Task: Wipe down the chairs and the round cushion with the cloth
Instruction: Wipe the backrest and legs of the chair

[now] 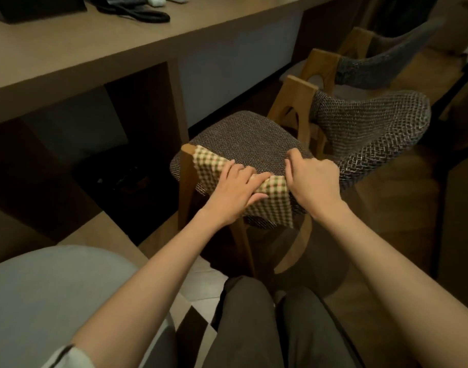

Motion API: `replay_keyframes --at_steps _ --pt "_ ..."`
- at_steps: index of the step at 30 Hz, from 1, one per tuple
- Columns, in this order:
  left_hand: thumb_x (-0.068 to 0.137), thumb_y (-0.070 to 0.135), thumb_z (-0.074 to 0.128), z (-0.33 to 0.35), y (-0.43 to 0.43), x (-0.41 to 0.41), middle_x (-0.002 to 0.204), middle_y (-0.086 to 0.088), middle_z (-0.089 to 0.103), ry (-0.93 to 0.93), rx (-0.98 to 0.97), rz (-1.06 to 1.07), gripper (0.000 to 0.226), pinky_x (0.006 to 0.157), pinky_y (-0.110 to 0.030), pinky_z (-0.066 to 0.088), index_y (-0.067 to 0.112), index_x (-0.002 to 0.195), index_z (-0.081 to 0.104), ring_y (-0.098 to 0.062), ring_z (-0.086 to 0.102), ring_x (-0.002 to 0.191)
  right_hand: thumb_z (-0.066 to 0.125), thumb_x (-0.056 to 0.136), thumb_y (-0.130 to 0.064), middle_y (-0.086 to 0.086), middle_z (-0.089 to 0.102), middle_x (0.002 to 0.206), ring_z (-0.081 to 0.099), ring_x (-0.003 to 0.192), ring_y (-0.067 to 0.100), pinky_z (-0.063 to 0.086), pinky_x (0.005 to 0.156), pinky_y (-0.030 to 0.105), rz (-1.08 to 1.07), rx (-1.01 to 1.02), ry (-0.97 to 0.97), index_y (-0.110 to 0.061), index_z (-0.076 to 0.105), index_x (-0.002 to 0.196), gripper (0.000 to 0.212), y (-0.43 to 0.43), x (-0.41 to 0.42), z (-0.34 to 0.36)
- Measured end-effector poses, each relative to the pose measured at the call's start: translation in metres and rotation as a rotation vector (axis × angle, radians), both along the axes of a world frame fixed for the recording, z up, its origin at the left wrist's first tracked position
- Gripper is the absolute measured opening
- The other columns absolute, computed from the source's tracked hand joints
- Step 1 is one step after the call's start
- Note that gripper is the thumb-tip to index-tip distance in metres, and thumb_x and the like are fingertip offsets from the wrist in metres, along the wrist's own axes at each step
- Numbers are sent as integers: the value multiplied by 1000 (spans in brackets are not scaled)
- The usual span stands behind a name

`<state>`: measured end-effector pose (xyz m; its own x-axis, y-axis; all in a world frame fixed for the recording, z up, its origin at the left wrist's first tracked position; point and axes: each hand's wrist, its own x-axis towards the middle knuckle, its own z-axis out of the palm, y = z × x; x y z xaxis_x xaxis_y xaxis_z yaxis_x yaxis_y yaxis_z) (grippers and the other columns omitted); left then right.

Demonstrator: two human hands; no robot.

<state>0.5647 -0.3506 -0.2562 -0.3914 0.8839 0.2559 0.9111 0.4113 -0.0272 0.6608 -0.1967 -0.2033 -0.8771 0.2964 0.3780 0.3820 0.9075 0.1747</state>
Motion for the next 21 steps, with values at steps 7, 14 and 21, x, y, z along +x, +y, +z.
replay_keyframes --at_steps 7,14,21 --pt "95 21 49 -15 -2 -23 99 -8 64 29 291 -155 27 88 -35 32 11 114 65 -28 61 94 31 102 -34 7 66 68 63 60 28 28 51 28 -17 -13 53 -16 55 116 33 -2 -4 -5" --pt "98 27 50 3 -8 -31 109 -6 62 -185 279 -249 26 90 -31 34 10 113 62 -21 55 100 28 103 -34 9 65 77 61 67 32 39 56 35 -2 -337 243 -16 53 119 34 -12 -11 0" --pt "97 5 48 2 -4 -23 103 -5 54 -161 335 -151 12 80 -34 39 9 104 57 -20 43 89 29 103 -34 4 70 85 65 82 27 50 76 46 -33 -613 336 -19 55 120 34 -11 -19 4"
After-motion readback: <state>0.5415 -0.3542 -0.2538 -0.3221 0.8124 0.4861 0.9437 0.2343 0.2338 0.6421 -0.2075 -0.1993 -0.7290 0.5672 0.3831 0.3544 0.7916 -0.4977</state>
